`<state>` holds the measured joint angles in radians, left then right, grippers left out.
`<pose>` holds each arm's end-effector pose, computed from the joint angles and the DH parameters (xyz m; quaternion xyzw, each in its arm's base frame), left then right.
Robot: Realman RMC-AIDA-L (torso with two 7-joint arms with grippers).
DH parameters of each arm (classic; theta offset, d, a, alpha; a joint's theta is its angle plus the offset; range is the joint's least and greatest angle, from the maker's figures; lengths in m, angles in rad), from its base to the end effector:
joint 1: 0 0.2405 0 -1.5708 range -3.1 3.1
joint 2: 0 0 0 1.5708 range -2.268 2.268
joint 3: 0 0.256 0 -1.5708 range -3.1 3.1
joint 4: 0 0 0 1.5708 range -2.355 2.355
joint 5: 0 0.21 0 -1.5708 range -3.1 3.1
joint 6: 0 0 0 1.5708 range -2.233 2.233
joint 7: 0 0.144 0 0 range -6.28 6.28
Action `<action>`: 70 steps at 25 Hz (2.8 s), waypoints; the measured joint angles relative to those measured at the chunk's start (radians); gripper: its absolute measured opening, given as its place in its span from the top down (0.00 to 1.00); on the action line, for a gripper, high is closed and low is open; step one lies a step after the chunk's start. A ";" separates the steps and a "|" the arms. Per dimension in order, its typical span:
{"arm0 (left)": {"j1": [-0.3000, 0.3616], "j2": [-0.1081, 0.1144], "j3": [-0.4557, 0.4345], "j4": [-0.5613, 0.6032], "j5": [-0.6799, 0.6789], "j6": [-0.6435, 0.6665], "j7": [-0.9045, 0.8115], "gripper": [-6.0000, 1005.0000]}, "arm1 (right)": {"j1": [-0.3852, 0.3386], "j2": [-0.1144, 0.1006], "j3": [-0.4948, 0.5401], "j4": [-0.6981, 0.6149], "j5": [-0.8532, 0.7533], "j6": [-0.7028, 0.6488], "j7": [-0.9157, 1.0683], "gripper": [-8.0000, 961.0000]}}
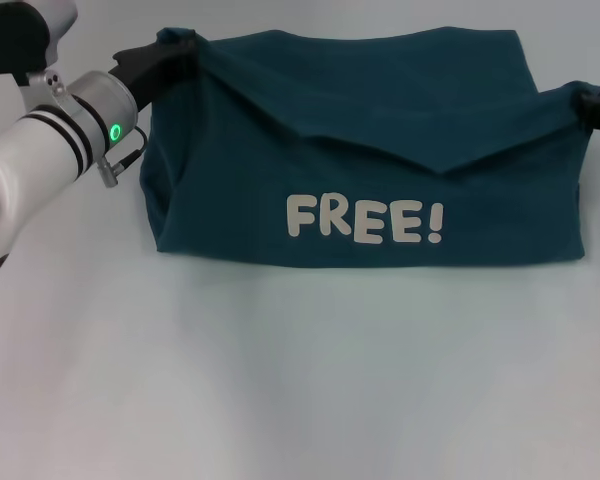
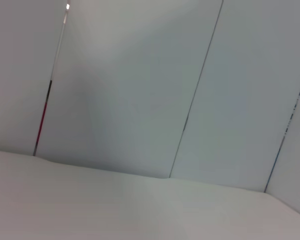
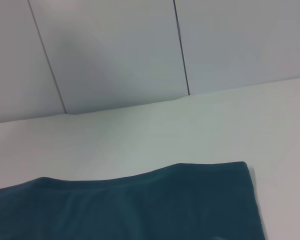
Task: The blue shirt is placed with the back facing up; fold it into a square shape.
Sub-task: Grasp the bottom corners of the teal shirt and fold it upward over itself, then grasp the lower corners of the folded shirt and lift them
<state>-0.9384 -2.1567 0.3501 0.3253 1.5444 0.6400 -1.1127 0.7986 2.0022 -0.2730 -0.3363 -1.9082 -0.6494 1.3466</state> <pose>-0.2061 0.4794 -0.0127 -0.7446 -0.3653 -0.3186 0.4589 0.3064 0.4589 0.0511 -0.7351 0.4100 0.2170 0.4943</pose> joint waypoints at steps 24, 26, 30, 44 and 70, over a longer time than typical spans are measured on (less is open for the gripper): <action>0.004 -0.005 0.012 0.003 -0.020 -0.051 0.046 0.67 | -0.008 0.032 0.002 -0.012 0.113 0.056 -0.102 0.65; 0.006 -0.004 0.009 0.006 -0.034 -0.063 0.046 0.63 | -0.008 0.030 0.002 -0.016 0.123 0.056 -0.102 0.60; 0.007 0.000 0.013 0.007 -0.057 -0.074 0.045 0.54 | -0.009 0.027 0.001 -0.022 0.128 0.056 -0.103 0.51; 0.152 0.013 0.222 0.099 -0.049 0.027 -0.151 0.12 | -0.108 -0.032 -0.251 -0.084 0.086 -0.113 0.263 0.19; 0.464 0.004 0.412 0.413 0.354 0.334 -0.467 0.13 | -0.243 -0.118 -0.328 -0.285 -0.037 -0.497 0.812 0.19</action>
<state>-0.4748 -2.1527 0.7624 0.7383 1.8986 0.9741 -1.5798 0.5556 1.8838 -0.6013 -0.6216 -1.9451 -1.1462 2.1590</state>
